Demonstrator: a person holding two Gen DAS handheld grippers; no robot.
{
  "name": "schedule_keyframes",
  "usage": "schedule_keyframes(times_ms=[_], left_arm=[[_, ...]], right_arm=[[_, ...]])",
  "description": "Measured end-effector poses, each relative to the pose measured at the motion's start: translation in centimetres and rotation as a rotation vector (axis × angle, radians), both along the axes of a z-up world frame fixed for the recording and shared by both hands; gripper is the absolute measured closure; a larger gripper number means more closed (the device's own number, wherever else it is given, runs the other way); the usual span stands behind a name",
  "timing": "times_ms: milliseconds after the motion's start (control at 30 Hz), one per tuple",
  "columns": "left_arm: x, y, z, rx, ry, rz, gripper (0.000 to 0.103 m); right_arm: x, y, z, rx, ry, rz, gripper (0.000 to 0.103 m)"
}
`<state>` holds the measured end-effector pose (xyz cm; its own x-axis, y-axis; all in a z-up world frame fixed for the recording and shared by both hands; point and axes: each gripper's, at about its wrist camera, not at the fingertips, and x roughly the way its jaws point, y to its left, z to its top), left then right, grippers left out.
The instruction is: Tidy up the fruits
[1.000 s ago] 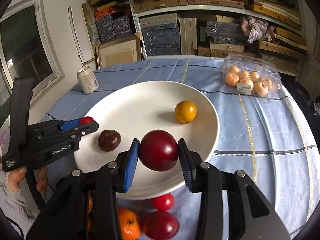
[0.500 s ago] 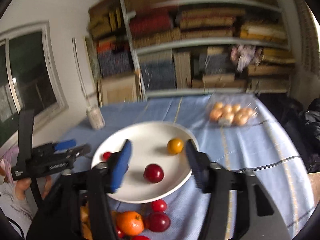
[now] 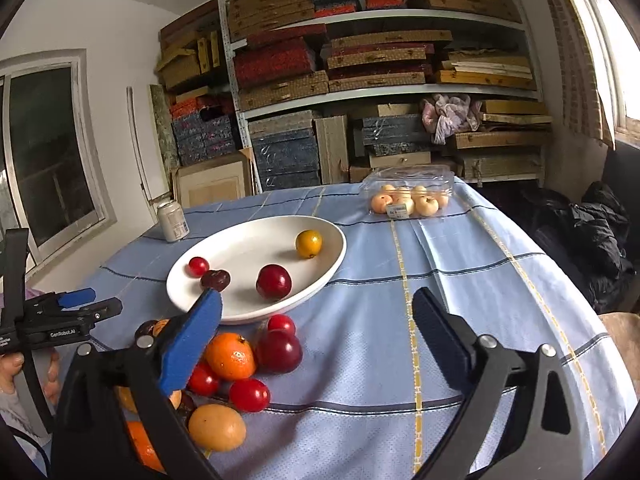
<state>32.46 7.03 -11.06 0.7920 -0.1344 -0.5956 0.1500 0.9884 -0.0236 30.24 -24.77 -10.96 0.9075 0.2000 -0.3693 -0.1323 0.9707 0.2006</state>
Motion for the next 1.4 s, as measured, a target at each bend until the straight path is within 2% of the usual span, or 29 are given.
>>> schedule_keyframes(times_ms=[167,433,600,667,733,800,933,1067,1200,1333,1400], left_arm=[[0.6,-1.3,-1.0,0.017,0.036,-0.059,0.016],[1.9,-3.7,-3.0,0.14,0.075,-0.096,0.016],[2.4,-3.4,-3.2,0.127,0.093,-0.101,0.016],[2.5,-3.1,-3.2,0.116,0.111,-0.115,0.023],[2.5,-3.3,-3.3,0.114,0.133,-0.148,0.048],[2.5,-3.4,-3.4,0.101,0.14,-0.179,0.053],[2.3,-3.9,-3.5,0.117,0.122,-0.204,0.055],[2.4,-3.9,-3.6,0.1,0.131,-0.214,0.058],[2.5,-4.1,-3.6,0.07,0.15,-0.245,0.073],[2.6,-3.7,-3.7,0.057,0.167,-0.241,0.079],[2.8,-3.2,-3.8,0.026,0.193,-0.24,0.08]], right_arm=[[0.2,-0.1,-0.4,0.005,0.023,-0.004,0.009],[0.5,0.4,-0.3,0.004,0.03,0.015,0.009],[0.5,0.3,-0.3,0.018,0.039,0.026,0.009],[0.5,0.3,-0.3,0.018,0.042,0.027,0.009],[0.5,0.3,-0.3,0.018,0.042,0.027,0.009],[0.5,0.3,-0.3,0.021,0.043,0.029,0.009],[0.6,0.4,-0.4,0.024,0.05,0.032,0.009],[0.5,0.4,-0.4,0.026,0.049,0.032,0.009],[0.5,0.4,-0.5,0.025,0.051,0.034,0.009],[0.5,0.4,-0.4,0.025,0.052,0.036,0.009],[0.5,0.4,-0.4,0.026,0.053,0.036,0.009]])
